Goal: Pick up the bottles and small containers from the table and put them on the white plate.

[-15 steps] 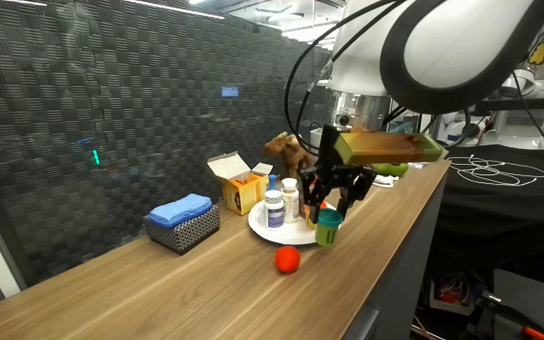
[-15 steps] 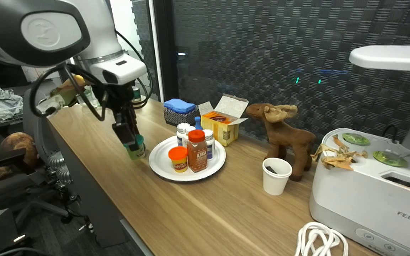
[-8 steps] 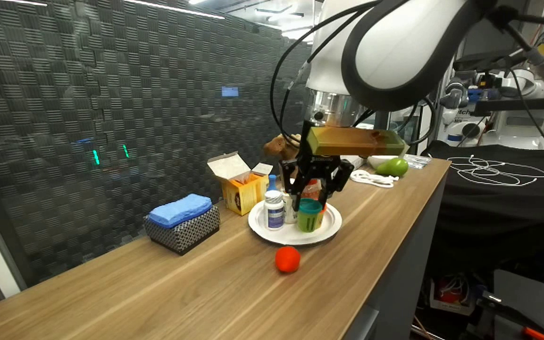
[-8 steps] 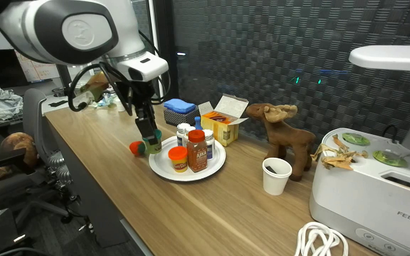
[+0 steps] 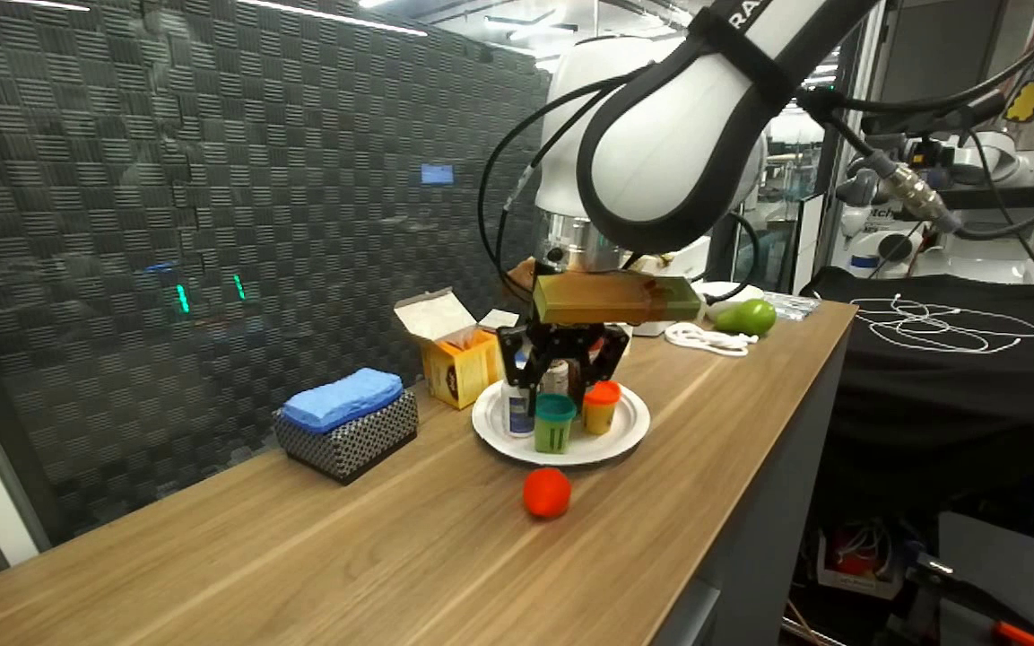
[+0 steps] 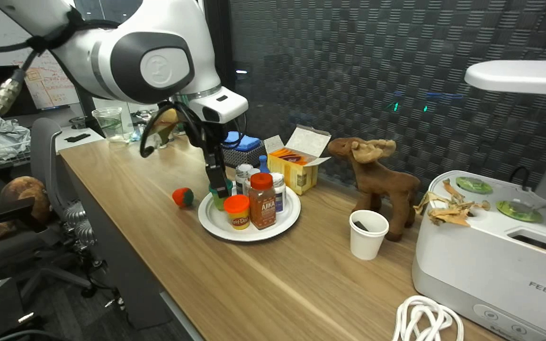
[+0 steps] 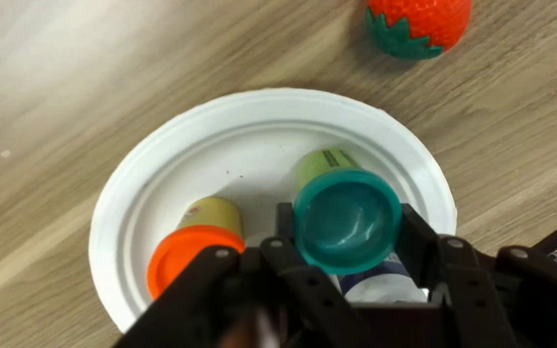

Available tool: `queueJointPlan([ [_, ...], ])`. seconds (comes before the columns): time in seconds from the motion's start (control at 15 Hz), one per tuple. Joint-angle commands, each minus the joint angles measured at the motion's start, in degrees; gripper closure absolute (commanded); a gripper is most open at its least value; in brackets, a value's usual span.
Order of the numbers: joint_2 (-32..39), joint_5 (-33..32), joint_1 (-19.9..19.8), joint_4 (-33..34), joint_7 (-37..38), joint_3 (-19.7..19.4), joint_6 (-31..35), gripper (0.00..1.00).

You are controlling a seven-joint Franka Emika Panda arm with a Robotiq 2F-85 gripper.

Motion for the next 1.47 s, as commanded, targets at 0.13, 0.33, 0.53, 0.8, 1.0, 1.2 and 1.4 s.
queueJointPlan([
  [0.13,3.5,-1.1,3.5,4.4,1.6,-2.9,-0.5,0.71],
  [0.33,3.2,-1.5,4.5,4.0,1.6,-3.6,-0.3,0.21],
  [0.53,0.6,0.3,4.7,1.4,-0.6,-2.8,0.5,0.0],
  [0.8,-4.1,-0.7,6.2,-3.5,0.1,-2.0,1.3,0.0],
  [1.0,-7.5,0.2,7.2,-7.0,2.2,-0.6,-0.7,0.0],
  [1.2,-8.6,-0.5,7.7,-10.1,6.3,0.9,1.2,0.0],
  [1.4,-7.5,0.6,7.5,-11.1,7.6,2.4,4.0,0.0],
])
